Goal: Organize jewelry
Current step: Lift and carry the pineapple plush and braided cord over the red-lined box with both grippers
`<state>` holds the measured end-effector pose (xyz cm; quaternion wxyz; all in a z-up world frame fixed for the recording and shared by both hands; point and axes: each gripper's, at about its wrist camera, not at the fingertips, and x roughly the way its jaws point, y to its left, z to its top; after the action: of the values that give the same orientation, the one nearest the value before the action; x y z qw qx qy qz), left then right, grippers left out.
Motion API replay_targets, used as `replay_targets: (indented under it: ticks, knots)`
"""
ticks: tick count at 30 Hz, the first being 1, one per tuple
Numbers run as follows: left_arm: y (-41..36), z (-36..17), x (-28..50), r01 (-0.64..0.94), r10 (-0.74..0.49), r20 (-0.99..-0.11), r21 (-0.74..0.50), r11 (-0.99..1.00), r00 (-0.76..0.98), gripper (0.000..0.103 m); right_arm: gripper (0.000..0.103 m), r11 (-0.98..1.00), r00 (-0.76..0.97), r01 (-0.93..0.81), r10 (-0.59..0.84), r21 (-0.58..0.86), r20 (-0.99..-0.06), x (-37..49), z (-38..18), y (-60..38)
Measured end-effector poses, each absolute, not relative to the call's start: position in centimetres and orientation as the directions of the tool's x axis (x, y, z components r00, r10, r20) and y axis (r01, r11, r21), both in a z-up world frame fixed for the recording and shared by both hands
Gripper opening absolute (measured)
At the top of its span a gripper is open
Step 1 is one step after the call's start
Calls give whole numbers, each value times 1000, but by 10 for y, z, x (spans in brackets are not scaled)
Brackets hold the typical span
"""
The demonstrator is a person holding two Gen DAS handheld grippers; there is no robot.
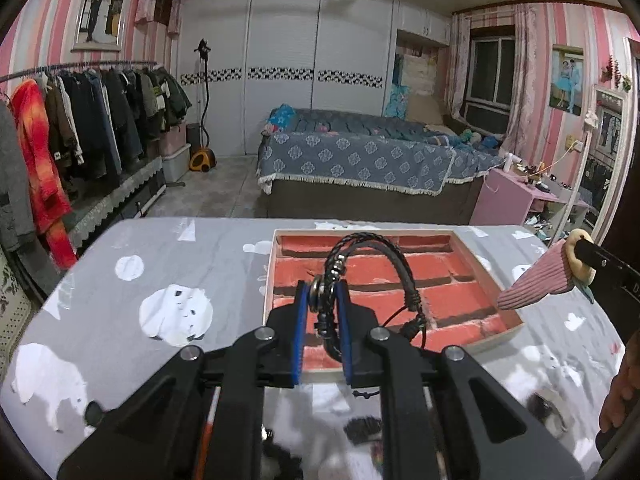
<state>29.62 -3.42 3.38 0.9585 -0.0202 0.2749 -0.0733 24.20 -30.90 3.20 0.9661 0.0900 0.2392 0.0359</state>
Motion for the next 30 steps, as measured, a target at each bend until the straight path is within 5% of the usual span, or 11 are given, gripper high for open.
replay_targets:
  ticks: [15, 30]
  knots:
    - [-30, -51, 367, 98, -139, -658, -100, 990, 740, 14, 39, 982, 775, -4, 121, 188, -620, 323, -47, -302]
    - [-41, -78, 380, 111, -112, -715, -49, 993, 690, 15, 43, 994, 701, -1, 80, 111, -709, 343, -81, -292]
